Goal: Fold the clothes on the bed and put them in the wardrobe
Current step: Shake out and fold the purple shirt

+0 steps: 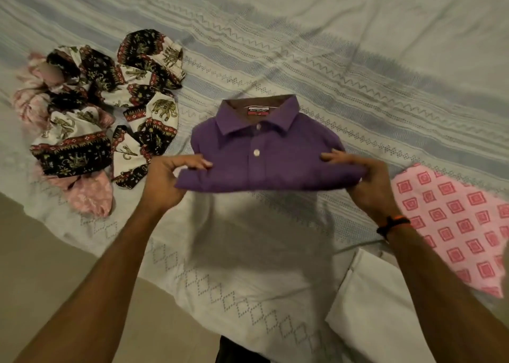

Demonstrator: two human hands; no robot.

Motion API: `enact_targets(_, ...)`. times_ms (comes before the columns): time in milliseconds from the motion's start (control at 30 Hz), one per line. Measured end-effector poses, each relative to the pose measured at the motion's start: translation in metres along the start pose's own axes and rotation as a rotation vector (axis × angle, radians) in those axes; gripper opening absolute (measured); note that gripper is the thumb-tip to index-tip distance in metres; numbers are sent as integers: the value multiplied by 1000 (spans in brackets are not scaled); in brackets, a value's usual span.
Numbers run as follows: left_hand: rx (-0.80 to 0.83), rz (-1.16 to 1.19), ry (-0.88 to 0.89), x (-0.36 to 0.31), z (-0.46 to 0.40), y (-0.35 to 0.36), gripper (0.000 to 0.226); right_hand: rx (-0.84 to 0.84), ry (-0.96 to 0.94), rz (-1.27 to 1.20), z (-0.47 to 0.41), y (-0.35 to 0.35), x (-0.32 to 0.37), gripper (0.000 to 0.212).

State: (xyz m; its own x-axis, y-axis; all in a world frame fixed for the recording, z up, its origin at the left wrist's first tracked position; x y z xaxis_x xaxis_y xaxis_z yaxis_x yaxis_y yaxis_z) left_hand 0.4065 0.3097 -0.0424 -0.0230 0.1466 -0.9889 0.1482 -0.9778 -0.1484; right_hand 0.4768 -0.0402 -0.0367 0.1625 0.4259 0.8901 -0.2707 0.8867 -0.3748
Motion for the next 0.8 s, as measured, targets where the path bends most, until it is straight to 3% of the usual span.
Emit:
enact_targets(100,328,-556,-203,63,45,3,49,219,196,347,25,26,-65,60)
enact_targets(167,370,-701,-347,90,68,0,47,216,292,481,40,31,-92,56)
enact_targets(233,284,-726,-390,98,72,1,37,119,318,517,45,33,-99,50)
enact_targets(333,69,-754,-390,95,67,2,52,-64,355,475,45,39,-93,49)
enact_targets(433,-164,-605,-570,107,76,-4,65,-114,513,370,42,51,-99,71)
enact_targets(500,-188,-456,-735,127,89,1,67,-125,603,339,36,58,-108,85)
enact_targets(533,-166,-434,-776,132,93,4,68,-131,618,336,32,59,-112,84)
enact_targets(667,-241,-504,-767,129,98,-4,62,-217,634,289,27,49,-117,42)
enact_targets(800,-242,-783,-568,106,85,-3,54,-374,479,583,23,44,-97,40)
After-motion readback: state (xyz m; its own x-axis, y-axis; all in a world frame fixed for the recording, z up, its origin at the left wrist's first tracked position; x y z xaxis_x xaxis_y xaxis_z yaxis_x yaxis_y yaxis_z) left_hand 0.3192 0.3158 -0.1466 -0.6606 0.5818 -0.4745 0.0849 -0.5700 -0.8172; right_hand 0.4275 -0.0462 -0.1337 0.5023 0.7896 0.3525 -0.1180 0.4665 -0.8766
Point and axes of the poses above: each hand's wrist, its own z-axis away from the middle knuckle, its own y-axis out of the palm, x = y × z, the point moved 9 cm from there along -z, towards the middle knuckle, and after that the axes turned 10 degrees about y, right-handed, at the moved point
